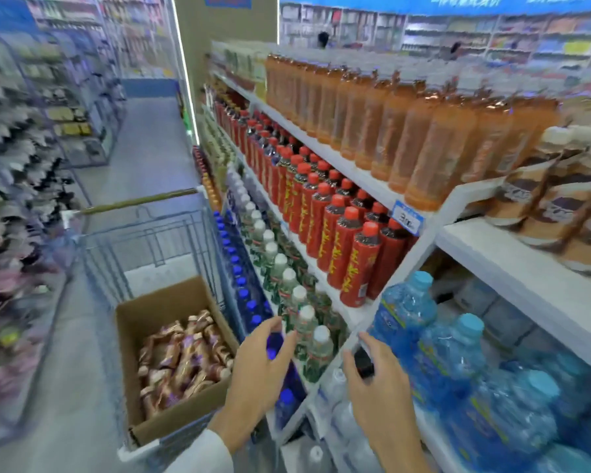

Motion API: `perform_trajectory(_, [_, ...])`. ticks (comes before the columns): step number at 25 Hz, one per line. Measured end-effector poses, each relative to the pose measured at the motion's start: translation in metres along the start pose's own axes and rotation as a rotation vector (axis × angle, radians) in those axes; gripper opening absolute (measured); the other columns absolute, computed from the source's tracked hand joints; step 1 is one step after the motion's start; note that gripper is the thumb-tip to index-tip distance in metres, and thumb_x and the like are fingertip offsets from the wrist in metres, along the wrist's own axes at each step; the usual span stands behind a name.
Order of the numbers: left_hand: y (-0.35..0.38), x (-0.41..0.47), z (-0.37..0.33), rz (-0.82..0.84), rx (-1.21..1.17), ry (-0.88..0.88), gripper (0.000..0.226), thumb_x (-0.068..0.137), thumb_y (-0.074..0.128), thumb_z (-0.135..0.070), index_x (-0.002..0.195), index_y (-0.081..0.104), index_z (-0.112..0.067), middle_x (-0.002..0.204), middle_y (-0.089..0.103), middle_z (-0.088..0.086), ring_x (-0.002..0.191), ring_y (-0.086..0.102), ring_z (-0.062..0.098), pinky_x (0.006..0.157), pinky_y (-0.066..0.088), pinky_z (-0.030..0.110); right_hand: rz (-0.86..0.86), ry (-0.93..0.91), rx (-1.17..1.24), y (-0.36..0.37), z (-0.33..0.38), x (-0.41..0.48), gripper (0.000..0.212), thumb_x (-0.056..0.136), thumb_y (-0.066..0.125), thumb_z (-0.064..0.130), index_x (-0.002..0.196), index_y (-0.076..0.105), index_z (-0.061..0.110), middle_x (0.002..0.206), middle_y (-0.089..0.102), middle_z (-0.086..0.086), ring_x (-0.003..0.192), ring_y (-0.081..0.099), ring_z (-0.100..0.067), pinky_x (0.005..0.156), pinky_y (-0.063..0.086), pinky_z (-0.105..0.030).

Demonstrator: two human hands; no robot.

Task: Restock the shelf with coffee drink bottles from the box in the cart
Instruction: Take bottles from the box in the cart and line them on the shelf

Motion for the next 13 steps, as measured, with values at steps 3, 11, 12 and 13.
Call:
perform_trajectory(3, [-0.037,-0.01,0.051,-0.078,0.027,-0.16,0.038,0.096,0.061,-0.046,0.129,0.062,-0.027,0.125,0.064,-0.014,0.115,0.059,0.01,0.101,0.047,0.034,0.227,0.071,0.009,0.056,-0.001,0.0,0.044,0.097,0.059,0.043,0.138,0.053,0.029,0.133,0.053,0.009,0.131,0.047,-0.014,0.106,0.038,-0.03])
perform_trajectory(11, [-0.103,-0.007,0.158,-0.137,0.02,-0.456,0.027,0.095,0.063,-0.04,0.119,0.062,-0.028,0.115,0.061,-0.02,0.11,0.057,0.005,0.094,0.043,0.024,0.405,0.248,-0.08,0.191,-0.012,0.014,0.041,0.086,0.076,0.029,0.125,0.067,0.018,0.13,0.065,-0.004,0.124,0.059,-0.025,0.102,0.04,-0.03])
perform_trajectory(12, [-0.108,-0.006,0.175,-0.124,0.026,-0.486,0.029,0.095,0.063,-0.039,0.121,0.062,-0.026,0.115,0.061,-0.019,0.11,0.056,0.005,0.093,0.042,0.023,0.423,0.256,-0.085,0.207,-0.012,0.017,0.04,0.087,0.076,0.025,0.125,0.067,0.016,0.128,0.065,-0.005,0.124,0.059,-0.026,0.099,0.039,-0.027])
perform_trajectory(13, [-0.112,-0.006,0.19,-0.107,0.038,-0.521,0.034,0.096,0.062,-0.04,0.125,0.062,-0.024,0.119,0.062,-0.016,0.113,0.057,0.007,0.096,0.044,0.025,0.437,0.263,-0.09,0.218,-0.013,0.021,0.039,0.087,0.076,0.022,0.124,0.067,0.013,0.127,0.066,-0.007,0.123,0.059,-0.027,0.095,0.037,-0.024])
Point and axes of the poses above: each hand's wrist, its own x-axis towards the middle knuckle, its own y-axis out of the palm, z = x × y, the point moved 1 cm from there along x, towards the middle knuckle
